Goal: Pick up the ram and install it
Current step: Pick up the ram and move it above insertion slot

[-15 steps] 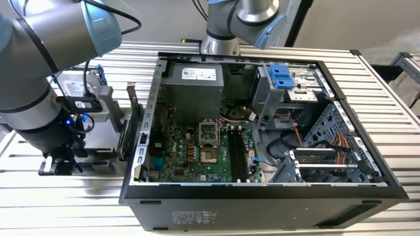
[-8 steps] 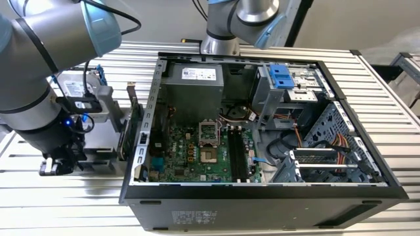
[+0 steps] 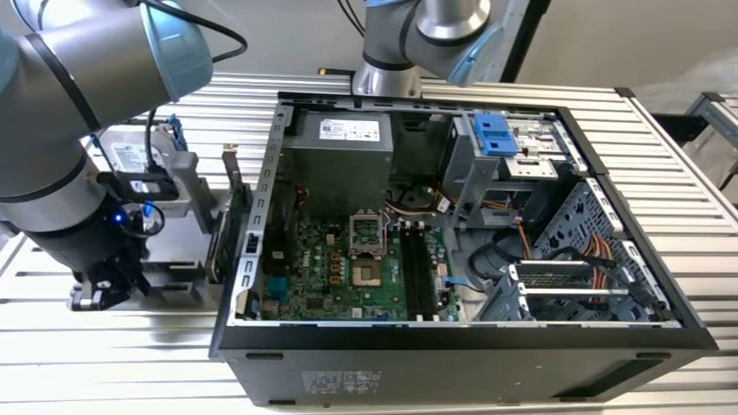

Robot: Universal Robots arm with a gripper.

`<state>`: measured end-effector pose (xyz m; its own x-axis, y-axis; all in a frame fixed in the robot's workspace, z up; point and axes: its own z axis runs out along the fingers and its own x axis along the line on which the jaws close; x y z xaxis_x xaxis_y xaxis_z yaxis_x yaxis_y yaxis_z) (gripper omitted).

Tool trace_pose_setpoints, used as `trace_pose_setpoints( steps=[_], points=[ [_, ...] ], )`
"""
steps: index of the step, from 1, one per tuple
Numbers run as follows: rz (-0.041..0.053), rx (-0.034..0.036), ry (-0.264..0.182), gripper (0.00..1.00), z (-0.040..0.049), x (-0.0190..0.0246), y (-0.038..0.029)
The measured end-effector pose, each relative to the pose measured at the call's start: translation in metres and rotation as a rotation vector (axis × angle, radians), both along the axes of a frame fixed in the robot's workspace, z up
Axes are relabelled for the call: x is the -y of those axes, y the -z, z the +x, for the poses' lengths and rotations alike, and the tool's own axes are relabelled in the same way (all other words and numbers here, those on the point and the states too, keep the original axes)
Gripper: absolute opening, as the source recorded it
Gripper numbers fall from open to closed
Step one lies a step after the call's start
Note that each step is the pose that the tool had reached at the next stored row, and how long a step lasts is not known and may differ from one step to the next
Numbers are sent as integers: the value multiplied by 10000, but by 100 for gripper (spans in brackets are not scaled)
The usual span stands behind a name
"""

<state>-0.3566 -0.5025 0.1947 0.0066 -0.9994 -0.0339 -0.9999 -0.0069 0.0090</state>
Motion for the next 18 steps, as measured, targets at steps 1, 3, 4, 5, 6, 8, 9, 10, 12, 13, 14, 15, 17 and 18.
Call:
trace_pose_setpoints(
  steps=[1, 3, 4, 5, 6, 8, 9, 10, 12, 13, 14, 15, 17, 18],
  points=[
    [0, 0, 0, 0, 0, 1, 0],
    [0, 0, 0, 0, 0, 3, 0],
    [0, 0, -1, 0, 0, 5, 0],
    [0, 1, 0, 0, 0, 8, 0],
    [0, 0, 0, 0, 0, 10, 0],
    [0, 0, 0, 0, 0, 13, 0],
    [0, 0, 0, 0, 0, 13, 0],
    [0, 0, 0, 0, 0, 15, 0],
    [0, 1, 0, 0, 0, 15, 0],
    [2, 2, 0, 0, 0, 15, -1],
    [2, 3, 0, 0, 0, 15, -3],
    [0, 0, 0, 0, 0, 16, -10],
    [-1, 0, 0, 0, 0, 16, -25],
    [-1, 0, 0, 0, 0, 16, -36]
  ],
)
